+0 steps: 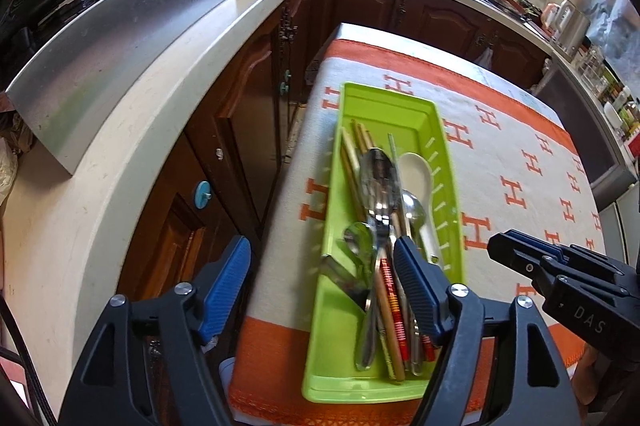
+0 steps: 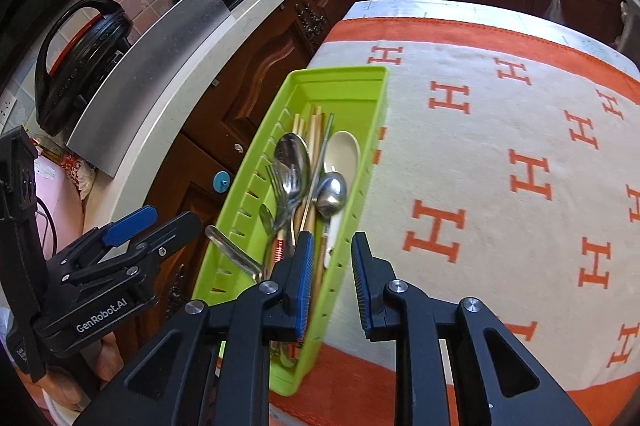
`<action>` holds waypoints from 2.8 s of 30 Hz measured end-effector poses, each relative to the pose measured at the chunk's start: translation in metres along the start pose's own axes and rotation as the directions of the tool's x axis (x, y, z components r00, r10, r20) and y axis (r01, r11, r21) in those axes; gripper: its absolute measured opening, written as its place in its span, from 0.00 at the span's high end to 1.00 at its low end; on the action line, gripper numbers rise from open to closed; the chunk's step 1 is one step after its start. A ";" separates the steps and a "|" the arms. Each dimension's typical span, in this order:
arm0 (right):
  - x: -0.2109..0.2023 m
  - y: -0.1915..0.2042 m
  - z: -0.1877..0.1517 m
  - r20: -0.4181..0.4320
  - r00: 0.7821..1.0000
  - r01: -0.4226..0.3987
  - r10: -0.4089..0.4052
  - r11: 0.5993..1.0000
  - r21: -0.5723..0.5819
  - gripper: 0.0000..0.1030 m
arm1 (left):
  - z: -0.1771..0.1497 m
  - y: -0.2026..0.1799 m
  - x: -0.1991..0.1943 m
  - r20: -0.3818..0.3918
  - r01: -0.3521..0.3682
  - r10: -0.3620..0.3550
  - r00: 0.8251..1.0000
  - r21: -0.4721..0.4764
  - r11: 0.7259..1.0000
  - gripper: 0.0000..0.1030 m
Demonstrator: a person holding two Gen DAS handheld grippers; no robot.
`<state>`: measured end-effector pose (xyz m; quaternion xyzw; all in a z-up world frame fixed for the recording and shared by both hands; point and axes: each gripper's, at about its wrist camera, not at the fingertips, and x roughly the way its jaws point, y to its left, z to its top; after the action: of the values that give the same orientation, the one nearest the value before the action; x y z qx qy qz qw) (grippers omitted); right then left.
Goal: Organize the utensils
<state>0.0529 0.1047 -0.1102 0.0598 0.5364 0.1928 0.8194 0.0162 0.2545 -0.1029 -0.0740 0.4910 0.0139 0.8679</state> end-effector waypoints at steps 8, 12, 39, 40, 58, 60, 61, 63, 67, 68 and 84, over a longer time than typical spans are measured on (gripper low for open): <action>-0.014 -0.022 -0.013 0.011 1.000 0.026 -0.026 0.999 0.019 0.81 | -0.005 -0.023 -0.001 -0.019 0.027 -0.027 0.999 0.017 0.999 0.12; -0.023 -0.042 -0.021 0.021 0.999 0.036 -0.037 0.998 0.046 0.81 | -0.010 -0.041 0.005 -0.070 0.074 -0.072 0.995 0.013 0.997 0.09; -0.169 -0.183 -0.064 0.244 0.945 0.176 -0.218 0.967 0.181 0.65 | -0.001 -0.230 -0.035 -0.003 0.100 -0.102 0.995 0.217 0.971 0.01; -0.174 -0.183 -0.064 0.254 0.941 0.182 -0.225 0.967 0.181 0.64 | 0.000 -0.233 -0.039 0.009 0.083 -0.087 0.996 0.222 0.972 0.01; -0.234 -0.155 -0.083 0.346 0.903 0.208 -0.253 0.964 0.163 0.61 | -0.008 -0.232 -0.077 0.119 0.024 -0.045 0.992 0.173 0.985 0.01; -0.238 -0.147 -0.085 0.363 0.898 0.212 -0.250 0.967 0.141 0.54 | -0.008 -0.232 -0.075 0.111 0.000 -0.019 0.994 0.172 0.985 0.01; -0.241 -0.143 -0.086 0.372 0.894 0.217 -0.251 0.967 0.132 0.53 | -0.008 -0.231 -0.074 0.107 0.001 -0.020 0.994 0.169 0.986 0.01; -0.244 -0.138 -0.088 0.382 0.889 0.221 -0.251 0.968 0.122 0.49 | -0.009 -0.230 -0.073 0.098 0.009 -0.026 0.995 0.166 0.986 0.01; -0.246 -0.136 -0.086 0.379 0.893 0.212 -0.244 0.969 0.125 0.47 | -0.010 -0.229 -0.074 0.102 0.006 -0.022 0.995 0.162 0.987 0.01; -0.247 -0.134 -0.087 0.379 0.893 0.211 -0.244 0.969 0.126 0.47 | -0.010 -0.229 -0.074 0.104 0.005 -0.022 0.994 0.163 0.987 0.01; -0.255 -0.138 -0.090 0.392 0.885 0.210 -0.249 0.968 0.140 0.44 | -0.013 -0.235 -0.087 0.160 -0.021 -0.008 0.987 0.176 0.984 0.01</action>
<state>-0.0829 -0.1286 0.0285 0.0728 0.3659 0.0525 0.9263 -0.0171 0.0242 -0.0087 0.0064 0.4191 -0.0211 0.9077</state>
